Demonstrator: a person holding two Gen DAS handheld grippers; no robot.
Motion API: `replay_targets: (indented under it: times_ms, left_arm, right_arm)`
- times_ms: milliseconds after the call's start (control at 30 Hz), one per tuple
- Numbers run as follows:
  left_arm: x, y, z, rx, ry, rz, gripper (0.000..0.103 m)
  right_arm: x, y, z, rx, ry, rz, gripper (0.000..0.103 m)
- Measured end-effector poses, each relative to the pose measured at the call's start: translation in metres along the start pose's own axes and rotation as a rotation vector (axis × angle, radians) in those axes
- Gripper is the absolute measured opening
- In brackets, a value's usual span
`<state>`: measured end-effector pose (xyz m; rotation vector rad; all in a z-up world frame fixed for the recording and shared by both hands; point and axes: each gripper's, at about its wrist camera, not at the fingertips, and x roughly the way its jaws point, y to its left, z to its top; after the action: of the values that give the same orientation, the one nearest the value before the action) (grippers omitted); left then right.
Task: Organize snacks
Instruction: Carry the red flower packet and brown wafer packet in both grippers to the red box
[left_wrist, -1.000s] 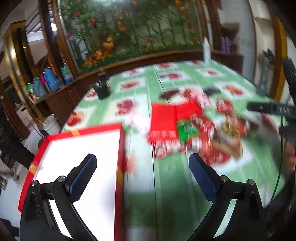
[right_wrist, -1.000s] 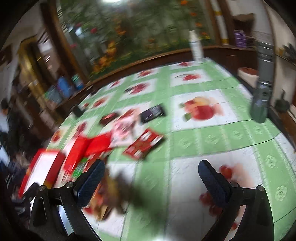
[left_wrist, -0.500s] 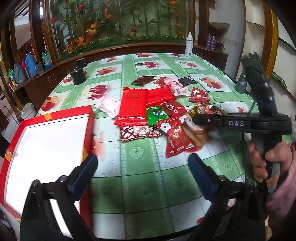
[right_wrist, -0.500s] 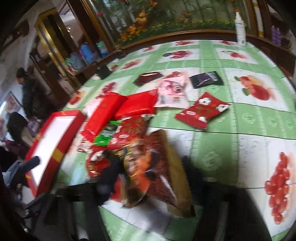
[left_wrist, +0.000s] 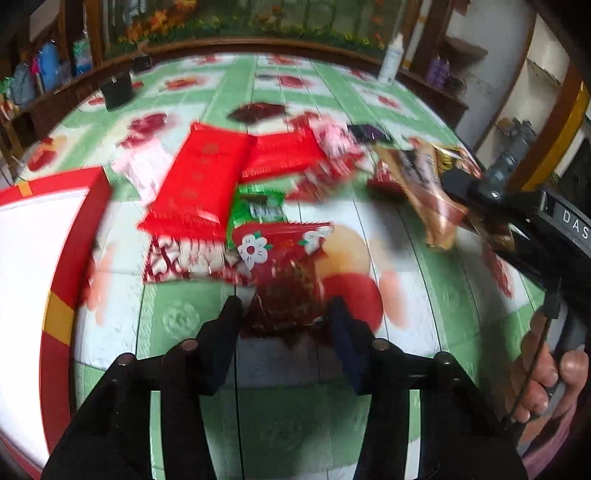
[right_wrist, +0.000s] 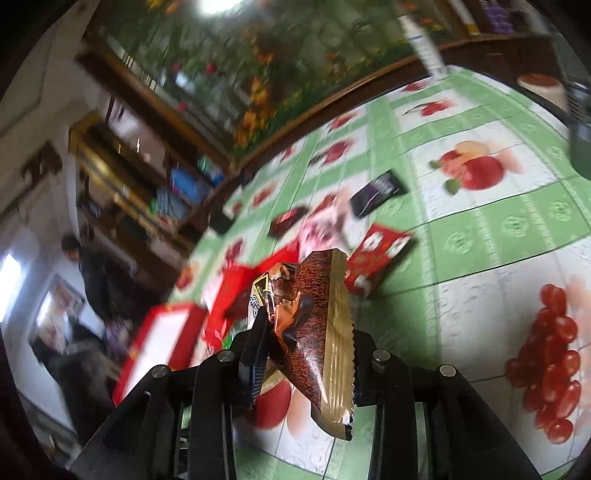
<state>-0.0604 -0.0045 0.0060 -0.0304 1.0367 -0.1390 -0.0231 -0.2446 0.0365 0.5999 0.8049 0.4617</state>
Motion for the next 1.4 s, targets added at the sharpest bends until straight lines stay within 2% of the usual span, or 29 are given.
replay_targets:
  times_ms: [167,200,267,600,833,1033,1167,1267,1400]
  left_arm:
    - [-0.003,-0.002,0.0,-0.016,-0.007,-0.021,0.042]
    - [-0.003,-0.002,0.002,-0.016,-0.014,-0.024,0.034]
    - [-0.009,0.0,0.001,-0.017,-0.047,-0.055,0.025]
    - [-0.014,0.01,0.001,-0.017,-0.077,-0.081,0.023]
    - [-0.052,0.028,-0.01,-0.032,-0.173,-0.053,0.023]
    - [-0.1,0.056,-0.022,-0.052,-0.308,0.034,0.023]
    - [-0.127,0.081,-0.03,-0.073,-0.4,0.141,0.023]
    - [-0.135,0.101,-0.033,-0.103,-0.422,0.195,0.023]
    - [-0.136,0.13,-0.041,-0.151,-0.432,0.28,0.023]
  right_arm:
    - [0.001,-0.005,0.004,0.036,-0.006,-0.007,0.035]
    - [0.001,-0.004,0.005,0.029,-0.004,-0.009,0.035]
    - [0.002,-0.003,0.004,0.016,0.0,-0.015,0.035]
    - [0.003,0.004,-0.001,-0.039,-0.003,-0.03,0.035]
    - [0.003,0.021,-0.007,-0.125,-0.012,-0.012,0.035]
    - [-0.001,0.03,-0.009,-0.162,-0.043,-0.006,0.035]
    - [-0.002,0.03,-0.012,-0.13,-0.056,0.015,0.035]
    - [0.002,0.045,-0.02,-0.136,-0.068,0.044,0.035]
    - [0.022,0.084,-0.037,-0.162,-0.033,0.156,0.035]
